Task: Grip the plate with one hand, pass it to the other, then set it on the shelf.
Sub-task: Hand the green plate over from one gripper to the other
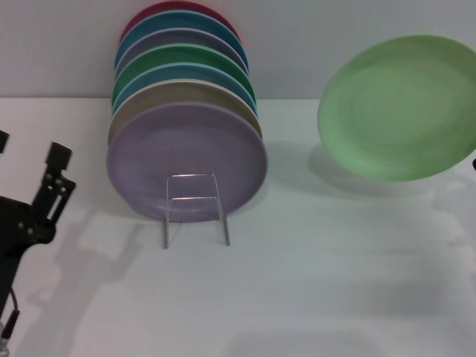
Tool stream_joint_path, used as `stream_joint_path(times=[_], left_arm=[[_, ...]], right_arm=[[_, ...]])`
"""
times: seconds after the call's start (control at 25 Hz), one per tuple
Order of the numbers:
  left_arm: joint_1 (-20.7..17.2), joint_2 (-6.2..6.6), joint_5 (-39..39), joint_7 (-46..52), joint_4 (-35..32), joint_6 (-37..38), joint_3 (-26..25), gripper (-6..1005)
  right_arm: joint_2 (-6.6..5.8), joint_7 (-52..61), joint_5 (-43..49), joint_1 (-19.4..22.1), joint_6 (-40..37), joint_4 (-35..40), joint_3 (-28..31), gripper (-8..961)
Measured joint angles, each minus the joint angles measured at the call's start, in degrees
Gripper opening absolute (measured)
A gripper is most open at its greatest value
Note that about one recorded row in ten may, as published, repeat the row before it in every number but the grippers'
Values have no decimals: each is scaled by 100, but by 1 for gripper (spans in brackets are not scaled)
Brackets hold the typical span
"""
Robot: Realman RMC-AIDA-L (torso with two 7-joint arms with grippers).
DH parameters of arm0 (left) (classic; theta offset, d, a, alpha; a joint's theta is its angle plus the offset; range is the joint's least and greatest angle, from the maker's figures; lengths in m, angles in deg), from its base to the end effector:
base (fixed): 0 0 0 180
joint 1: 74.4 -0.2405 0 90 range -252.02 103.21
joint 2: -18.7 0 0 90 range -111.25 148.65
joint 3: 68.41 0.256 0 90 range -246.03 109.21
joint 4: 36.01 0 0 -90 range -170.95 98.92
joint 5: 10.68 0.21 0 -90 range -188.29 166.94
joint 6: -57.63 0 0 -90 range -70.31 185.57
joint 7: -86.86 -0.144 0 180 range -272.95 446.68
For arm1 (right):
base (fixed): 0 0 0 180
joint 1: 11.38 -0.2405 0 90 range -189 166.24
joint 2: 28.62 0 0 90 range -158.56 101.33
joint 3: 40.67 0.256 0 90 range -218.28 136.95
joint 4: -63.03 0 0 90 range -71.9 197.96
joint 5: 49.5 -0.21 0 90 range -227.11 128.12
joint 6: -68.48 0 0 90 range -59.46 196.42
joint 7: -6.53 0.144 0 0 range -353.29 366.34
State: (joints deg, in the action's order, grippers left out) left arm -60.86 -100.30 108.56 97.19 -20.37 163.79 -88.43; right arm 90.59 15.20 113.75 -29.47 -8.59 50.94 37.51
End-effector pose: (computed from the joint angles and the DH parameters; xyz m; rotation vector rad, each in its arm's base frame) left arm -0.2763 0.2222 -0.0091 -1.5506 -0.2398 -1.2616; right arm 0.3287 0.3036 0.0157 -1.5229 0.3623 0.7808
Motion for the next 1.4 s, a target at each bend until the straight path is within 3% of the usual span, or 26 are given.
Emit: stream_joint_path(times=[0.56,1.4], left_arm=[[113,-11,3,-17,52,-463,989,775],[216,-9,3,-532,411,-1047,1588,766]], right_arm=[[28,-101,239,47,-354,-51,-277,18],[66,-65,223,526,-928,-44,-1194,18]])
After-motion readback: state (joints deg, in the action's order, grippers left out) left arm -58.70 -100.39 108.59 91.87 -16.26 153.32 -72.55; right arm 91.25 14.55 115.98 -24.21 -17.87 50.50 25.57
